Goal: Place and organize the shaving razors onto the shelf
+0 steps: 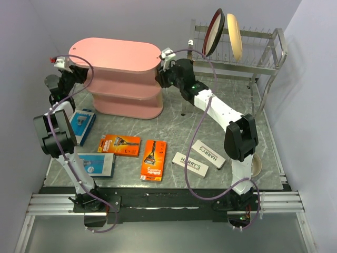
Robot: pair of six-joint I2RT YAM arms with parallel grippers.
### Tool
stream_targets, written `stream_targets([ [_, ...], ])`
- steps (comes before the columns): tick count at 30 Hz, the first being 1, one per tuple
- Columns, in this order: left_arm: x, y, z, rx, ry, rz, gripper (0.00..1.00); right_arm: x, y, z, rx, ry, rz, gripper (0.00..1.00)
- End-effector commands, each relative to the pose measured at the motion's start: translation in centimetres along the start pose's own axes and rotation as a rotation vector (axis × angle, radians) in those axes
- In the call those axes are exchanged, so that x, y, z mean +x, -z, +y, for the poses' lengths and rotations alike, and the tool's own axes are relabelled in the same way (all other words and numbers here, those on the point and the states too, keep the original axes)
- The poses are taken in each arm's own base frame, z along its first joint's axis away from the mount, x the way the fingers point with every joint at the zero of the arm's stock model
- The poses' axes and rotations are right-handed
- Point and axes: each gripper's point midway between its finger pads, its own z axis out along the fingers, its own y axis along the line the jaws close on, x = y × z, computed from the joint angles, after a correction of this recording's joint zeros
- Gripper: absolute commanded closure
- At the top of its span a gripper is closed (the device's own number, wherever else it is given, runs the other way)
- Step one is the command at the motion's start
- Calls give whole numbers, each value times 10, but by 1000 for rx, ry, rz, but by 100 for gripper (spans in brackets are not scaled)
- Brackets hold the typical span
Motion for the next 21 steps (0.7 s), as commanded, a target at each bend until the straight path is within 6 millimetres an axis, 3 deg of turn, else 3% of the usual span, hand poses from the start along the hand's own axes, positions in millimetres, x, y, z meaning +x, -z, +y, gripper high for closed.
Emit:
stream_targets([
  [1, -24, 29, -59, 149, 69, -11, 81, 11, 2, -75, 236, 44, 39, 80],
  [3, -13, 40, -76, 161, 100, 17, 81, 9, -1, -81, 251, 43, 30, 80],
  [4, -23, 46, -85, 161, 91, 12, 80, 14, -4, -84, 253, 43, 34, 80],
  [6, -23, 58, -96, 160, 95, 24, 80, 9, -6, -90, 276, 52, 21, 80],
  [12, -11, 72, -112, 147, 125, 89, 77, 17, -7, -103, 336, 73, 42, 80],
  [15, -14, 72, -118, 121, 135, 94, 73, 11, 2, -107, 341, 85, 18, 77],
  [17, -14, 74, -109, 49, 178, 103, 61, 12, 5, -101, 314, 91, 10, 70],
  [18, -21, 77, -109, 40, 171, 96, 57, 0, 13, -99, 304, 93, -14, 68],
  [20, -26, 84, -105, 9, 145, 100, 39, -6, 19, -91, 286, 79, -33, 54],
  [21, -32, 91, -109, -2, 133, 110, 33, -22, 28, -89, 286, 78, -63, 49],
])
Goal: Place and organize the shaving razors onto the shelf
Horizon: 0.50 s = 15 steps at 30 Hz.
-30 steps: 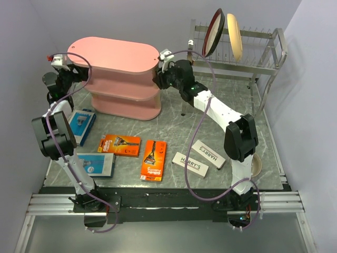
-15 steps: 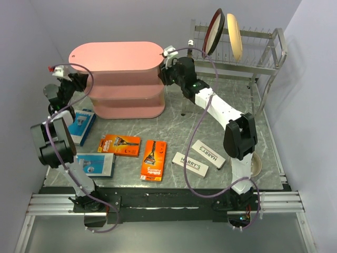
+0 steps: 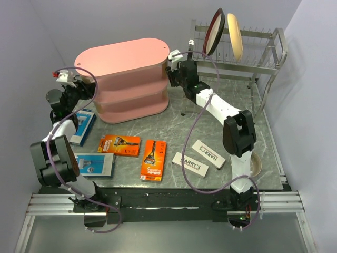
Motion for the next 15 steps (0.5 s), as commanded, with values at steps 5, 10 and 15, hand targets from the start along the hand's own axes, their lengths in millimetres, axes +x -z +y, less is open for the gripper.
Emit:
stream_targets([
  [5, -24, 45, -40, -11, -66, 93, 4, -85, 72, -15, 40, -12, -181, 32],
  [10, -9, 91, -52, -89, -2, 213, 4, -85, 107, 2, -12, -27, -199, 26],
  [15, 7, 142, -89, -48, -26, 310, 3, -46, 149, 31, -90, -143, -109, 25],
])
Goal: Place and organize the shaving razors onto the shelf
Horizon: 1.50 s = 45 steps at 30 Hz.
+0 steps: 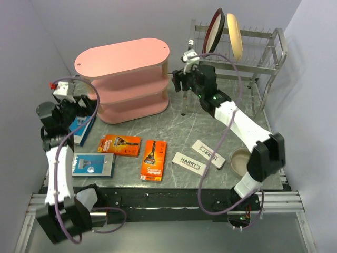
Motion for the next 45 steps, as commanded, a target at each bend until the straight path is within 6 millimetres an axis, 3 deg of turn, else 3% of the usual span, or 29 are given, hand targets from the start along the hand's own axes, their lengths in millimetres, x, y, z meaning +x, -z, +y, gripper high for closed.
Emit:
stream_targets([
  [1, 48, 41, -25, 26, 37, 178, 3, 40, 43, 31, -66, -112, 75, 25],
  [3, 61, 53, -36, 38, 85, 220, 3, 47, 59, 46, -101, -112, 77, 24],
  [4, 65, 56, -39, 41, 113, 235, 3, 66, 64, 52, -115, -123, 114, 24],
  [8, 77, 69, -68, 155, 187, 294, 3, 80, 88, 70, -196, -159, 152, 24],
  [14, 77, 83, -117, 470, 67, 355, 3, 110, 123, 96, -326, -179, 245, 22],
  [19, 117, 89, -171, 728, 4, 508, 1, 132, 154, 133, -491, -348, 321, 20],
  [22, 139, 81, -197, 746, 93, 584, 1, 143, 164, 152, -552, -414, 346, 20],
  [25, 156, 59, -206, 636, 253, 642, 7, 150, 166, 161, -556, -483, 363, 18],
  [28, 190, 49, -198, 461, 434, 734, 12, 162, 165, 165, -522, -601, 415, 18],
  [29, 210, 55, -196, 424, 481, 790, 12, 167, 164, 166, -510, -633, 438, 18],
  [32, 241, 62, -197, 333, 555, 870, 14, 189, 166, 174, -488, -713, 523, 18],
  [35, 259, 65, -201, 287, 616, 897, 14, 204, 164, 179, -474, -765, 569, 18],
  [37, 259, 61, -209, 304, 647, 873, 13, 211, 163, 180, -446, -810, 586, 18],
  [45, 288, 60, -195, 182, 635, 871, 11, 225, 159, 187, -400, -830, 606, 16],
])
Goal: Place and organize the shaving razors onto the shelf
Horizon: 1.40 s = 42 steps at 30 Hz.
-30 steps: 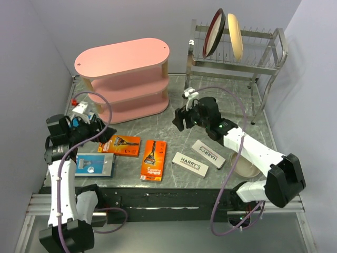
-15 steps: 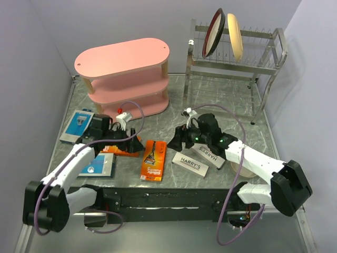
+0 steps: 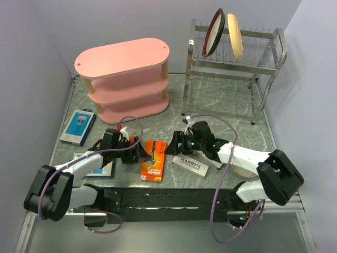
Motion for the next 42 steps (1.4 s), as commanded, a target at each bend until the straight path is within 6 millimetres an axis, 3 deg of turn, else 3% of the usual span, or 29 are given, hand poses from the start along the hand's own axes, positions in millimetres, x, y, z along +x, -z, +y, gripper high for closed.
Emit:
stream_targets([
  [1, -14, -7, 1, -7, 11, -78, 12, -11, -9, 8, -17, -22, -37, 16],
  [6, -2, -15, 0, 30, 55, -46, 21, -9, -15, 11, -15, -19, -24, 15],
  [10, 3, -18, 9, -29, 96, -6, 27, -10, -7, 17, -23, 4, -17, 16],
  [13, 6, -13, 9, -55, 116, 16, 30, 0, 5, 37, -112, 55, 39, 28],
  [14, 11, -11, 11, -71, 139, 27, 30, 6, 7, 40, -125, 64, 62, 35],
  [17, 25, 0, 18, -129, 196, 64, 28, 22, 9, 41, -137, 59, 94, 41],
  [21, 47, -1, 12, -133, 264, 136, 24, 50, 3, 39, -150, 10, 152, 41],
  [24, 54, -9, 16, -123, 297, 144, 30, 63, -4, 50, -186, 21, 205, 41],
  [29, 48, -22, 18, -128, 336, 138, 42, 76, -15, 31, -86, -37, 273, 34],
  [30, 47, -24, 21, -146, 342, 134, 56, 75, -15, 31, -79, -45, 275, 33],
  [31, 47, -25, 25, -171, 357, 138, 59, 76, -14, 28, -68, -62, 281, 32],
  [35, 51, -29, 30, -189, 403, 166, 62, 80, -8, 22, -37, -99, 302, 27],
  [42, 31, -34, 38, -169, 452, 131, 66, 93, -5, -17, 58, -274, 301, 27],
])
